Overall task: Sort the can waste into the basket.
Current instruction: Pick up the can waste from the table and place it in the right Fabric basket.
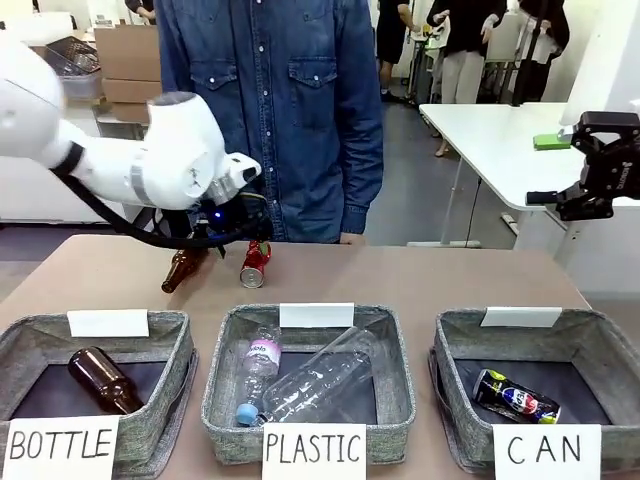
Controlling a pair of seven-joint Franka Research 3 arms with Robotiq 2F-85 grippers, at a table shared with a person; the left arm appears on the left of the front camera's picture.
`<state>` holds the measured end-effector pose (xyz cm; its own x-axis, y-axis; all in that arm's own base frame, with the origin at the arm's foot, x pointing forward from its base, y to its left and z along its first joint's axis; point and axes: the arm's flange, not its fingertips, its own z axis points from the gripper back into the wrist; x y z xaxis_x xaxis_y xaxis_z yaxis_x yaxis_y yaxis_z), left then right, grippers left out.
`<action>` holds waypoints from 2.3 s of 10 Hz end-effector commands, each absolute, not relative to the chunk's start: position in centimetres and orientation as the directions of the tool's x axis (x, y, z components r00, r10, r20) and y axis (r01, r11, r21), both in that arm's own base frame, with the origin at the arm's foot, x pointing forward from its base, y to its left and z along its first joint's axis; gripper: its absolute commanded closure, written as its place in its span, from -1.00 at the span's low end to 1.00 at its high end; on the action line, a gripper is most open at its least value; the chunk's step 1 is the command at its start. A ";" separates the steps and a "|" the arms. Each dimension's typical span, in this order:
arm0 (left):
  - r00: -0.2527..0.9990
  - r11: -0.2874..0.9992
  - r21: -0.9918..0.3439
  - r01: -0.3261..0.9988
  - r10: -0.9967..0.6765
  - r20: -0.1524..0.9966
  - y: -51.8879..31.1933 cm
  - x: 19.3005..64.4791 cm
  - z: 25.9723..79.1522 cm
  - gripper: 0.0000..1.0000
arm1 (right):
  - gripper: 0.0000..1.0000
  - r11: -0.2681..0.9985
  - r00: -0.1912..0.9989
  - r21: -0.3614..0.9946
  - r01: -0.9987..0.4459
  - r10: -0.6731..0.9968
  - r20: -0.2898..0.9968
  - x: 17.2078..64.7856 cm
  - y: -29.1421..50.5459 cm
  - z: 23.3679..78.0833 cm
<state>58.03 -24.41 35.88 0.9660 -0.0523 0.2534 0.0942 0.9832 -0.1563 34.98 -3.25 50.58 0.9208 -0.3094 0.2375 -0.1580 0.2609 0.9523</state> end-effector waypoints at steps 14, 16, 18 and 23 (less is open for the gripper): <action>0.967 0.998 -0.040 0.046 -0.035 0.254 -28.9 61.5 31.9 1.00 | -1.00 0.264 0.924 0.951 -0.162 -0.297 0.240 35.0 -3.4 50.8; 0.950 0.962 -0.141 0.236 -0.197 0.243 -30.7 58.4 35.6 1.00 | -1.00 0.264 0.924 0.951 -0.162 -0.297 0.240 35.0 -3.4 50.8; 0.874 0.873 -0.230 0.430 -0.339 0.349 -33.5 53.4 40.9 1.00 | -1.00 0.264 0.924 0.951 -0.162 -0.297 0.240 35.0 -3.4 50.8; 0.631 0.559 -0.293 0.775 -0.694 0.347 -40.3 41.5 46.5 1.00 | -1.00 0.264 0.924 0.951 -0.162 -0.297 0.240 35.0 -3.4 50.8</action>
